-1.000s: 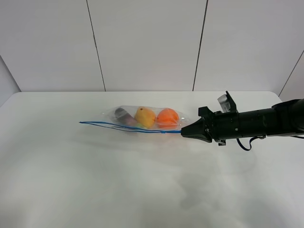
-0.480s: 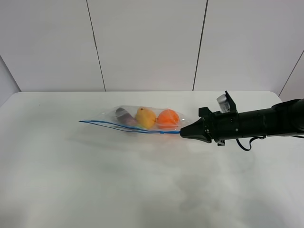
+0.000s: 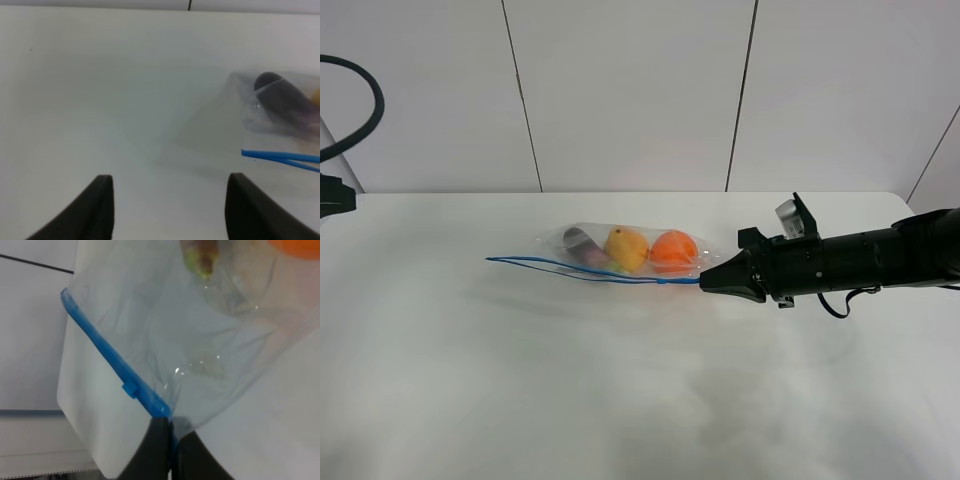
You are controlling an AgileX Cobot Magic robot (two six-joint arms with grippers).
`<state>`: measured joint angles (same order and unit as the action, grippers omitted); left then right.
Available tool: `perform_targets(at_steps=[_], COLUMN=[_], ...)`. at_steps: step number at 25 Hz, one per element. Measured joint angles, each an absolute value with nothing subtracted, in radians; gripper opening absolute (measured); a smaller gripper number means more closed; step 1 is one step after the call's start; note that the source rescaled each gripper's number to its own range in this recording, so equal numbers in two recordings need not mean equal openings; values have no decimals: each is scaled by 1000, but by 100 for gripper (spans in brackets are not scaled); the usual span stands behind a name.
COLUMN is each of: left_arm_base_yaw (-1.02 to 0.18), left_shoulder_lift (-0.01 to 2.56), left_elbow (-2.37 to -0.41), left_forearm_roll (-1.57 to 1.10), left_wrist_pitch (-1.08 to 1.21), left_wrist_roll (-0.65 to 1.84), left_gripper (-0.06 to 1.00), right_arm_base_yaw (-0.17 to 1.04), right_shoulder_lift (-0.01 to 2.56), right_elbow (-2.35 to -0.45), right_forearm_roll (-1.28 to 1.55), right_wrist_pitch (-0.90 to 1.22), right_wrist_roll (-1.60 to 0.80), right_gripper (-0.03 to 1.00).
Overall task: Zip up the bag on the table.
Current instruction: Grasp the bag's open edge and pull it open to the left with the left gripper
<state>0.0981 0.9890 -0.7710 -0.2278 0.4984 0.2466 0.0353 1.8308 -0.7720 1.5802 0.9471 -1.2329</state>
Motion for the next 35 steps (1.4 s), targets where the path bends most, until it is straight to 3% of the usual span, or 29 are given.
perform_targets(at_steps=[8,17,21,35], left_arm_base_yaw=[-20,-450,-586,-612], left_shoulder_lift=[989,989,989,1081], left_elbow=[-772,-772,-772,-772], left_forearm_roll=[-245,-247,-247,-106], left_wrist_pitch=[520,510,510,406], left_wrist_roll=[291,390,424,451], left_gripper=[69,69,69,69], right_arm_base_yaw=[35,35,35,35], right_shoulder_lift=[1831,1831,1831,1831], right_elbow=[-772,-772,-772,-772], right_forearm_roll=[1579,1578,1574,1566], right_wrist_pitch=[947,947,947,948], right_wrist_roll=[-1236,-1236,-1236,-1236], right_gripper=[0,0,0,0])
